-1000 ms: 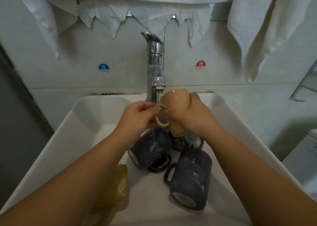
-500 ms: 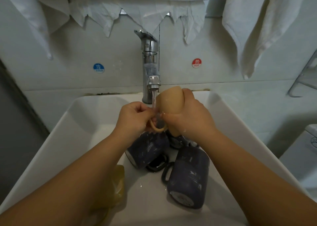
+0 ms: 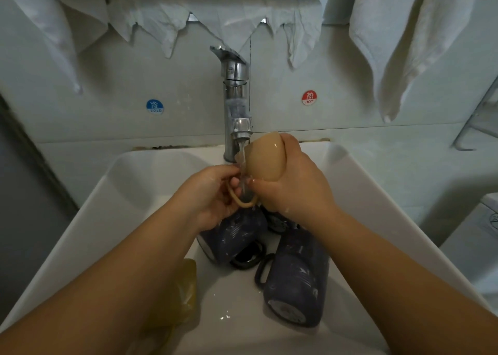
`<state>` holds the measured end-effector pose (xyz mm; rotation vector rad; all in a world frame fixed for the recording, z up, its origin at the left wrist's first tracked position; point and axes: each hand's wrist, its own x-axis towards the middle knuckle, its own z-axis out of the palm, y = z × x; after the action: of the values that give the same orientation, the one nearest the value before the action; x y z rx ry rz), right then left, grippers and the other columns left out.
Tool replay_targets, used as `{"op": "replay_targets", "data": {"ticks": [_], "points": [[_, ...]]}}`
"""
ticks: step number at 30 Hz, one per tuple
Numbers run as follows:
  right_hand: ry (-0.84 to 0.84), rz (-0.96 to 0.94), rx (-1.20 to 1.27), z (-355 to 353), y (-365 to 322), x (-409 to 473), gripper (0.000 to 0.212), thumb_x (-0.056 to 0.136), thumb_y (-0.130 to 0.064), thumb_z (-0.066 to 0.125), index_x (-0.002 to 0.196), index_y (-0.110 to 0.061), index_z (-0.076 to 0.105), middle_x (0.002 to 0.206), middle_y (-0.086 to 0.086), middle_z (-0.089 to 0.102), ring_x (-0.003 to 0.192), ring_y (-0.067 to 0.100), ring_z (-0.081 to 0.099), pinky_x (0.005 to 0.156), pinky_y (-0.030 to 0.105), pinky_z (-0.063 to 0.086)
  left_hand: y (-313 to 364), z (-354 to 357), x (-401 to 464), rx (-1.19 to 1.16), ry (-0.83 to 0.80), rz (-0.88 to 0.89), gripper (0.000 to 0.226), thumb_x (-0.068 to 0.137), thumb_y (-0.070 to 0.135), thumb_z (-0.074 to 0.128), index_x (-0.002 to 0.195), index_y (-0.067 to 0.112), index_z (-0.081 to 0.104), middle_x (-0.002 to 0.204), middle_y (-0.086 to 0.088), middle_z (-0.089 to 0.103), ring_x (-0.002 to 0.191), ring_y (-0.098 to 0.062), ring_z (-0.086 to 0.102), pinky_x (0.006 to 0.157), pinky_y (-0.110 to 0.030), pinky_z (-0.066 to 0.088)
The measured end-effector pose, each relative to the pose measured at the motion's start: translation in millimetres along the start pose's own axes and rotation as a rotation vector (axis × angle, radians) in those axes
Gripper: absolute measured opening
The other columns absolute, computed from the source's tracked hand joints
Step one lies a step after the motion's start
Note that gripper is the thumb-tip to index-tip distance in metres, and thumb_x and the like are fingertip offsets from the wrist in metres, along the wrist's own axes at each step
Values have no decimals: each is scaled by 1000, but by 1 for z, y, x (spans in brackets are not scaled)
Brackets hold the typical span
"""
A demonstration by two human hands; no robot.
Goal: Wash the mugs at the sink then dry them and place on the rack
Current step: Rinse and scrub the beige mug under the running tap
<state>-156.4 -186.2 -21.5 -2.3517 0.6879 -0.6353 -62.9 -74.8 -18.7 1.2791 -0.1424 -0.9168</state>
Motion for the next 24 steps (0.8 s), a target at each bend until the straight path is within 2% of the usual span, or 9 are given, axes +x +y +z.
{"op": "replay_targets", "data": {"ticks": [4,8,10,12,15,17,19,24], "points": [[24,-13,8,-2,1,0,93,71,-53,72,143,-31,18,113,-5,51,90,16,54,75,36,50,4,3,2,-48,20,-54,22,91,12,52,70,13,57,48,5,42,55,-7,42,62,-20,42],[37,-58,-40,2,-2,-3,93,69,-53,72,142,-33,18,111,-6,51,89,14,53,71,33,47,0,8,5,-14,99,-63,32,92,13,46,61,16,50,43,6,40,45,-7,38,45,-17,39],[52,-70,-62,4,-4,-3,92,69,-53,72,141,-33,18,110,-7,50,90,15,53,70,33,46,-3,10,7,-17,146,26,34,97,17,46,62,17,49,41,6,40,43,-7,37,49,-19,39],[77,-23,-28,2,-2,-1,90,70,-52,72,141,-33,19,109,-5,51,88,16,54,68,33,46,-5,11,7,-4,117,150,31,101,20,45,72,15,54,45,4,42,48,-9,41,57,-23,42],[106,47,15,-3,4,2,88,70,-52,71,140,-32,21,106,-4,51,85,18,55,70,35,49,-12,10,7,271,76,367,23,100,10,45,82,10,60,59,0,51,57,-11,50,62,-25,49],[86,72,32,-2,3,2,89,72,-55,70,141,-30,20,106,-3,49,86,20,56,74,39,52,-17,7,7,505,121,563,23,100,10,46,82,12,61,62,-1,56,54,-10,56,56,-22,52],[54,89,45,0,2,1,89,73,-56,68,142,-28,20,107,-2,50,89,21,55,76,39,51,-17,4,5,611,178,691,23,100,15,49,83,13,63,59,-2,59,49,-10,58,48,-23,52],[-54,185,116,1,-1,2,86,73,-56,70,141,-25,27,110,-2,50,97,21,55,86,46,52,-7,-1,5,620,178,651,23,97,19,56,75,12,60,47,0,57,39,-13,57,41,-26,52]]}}
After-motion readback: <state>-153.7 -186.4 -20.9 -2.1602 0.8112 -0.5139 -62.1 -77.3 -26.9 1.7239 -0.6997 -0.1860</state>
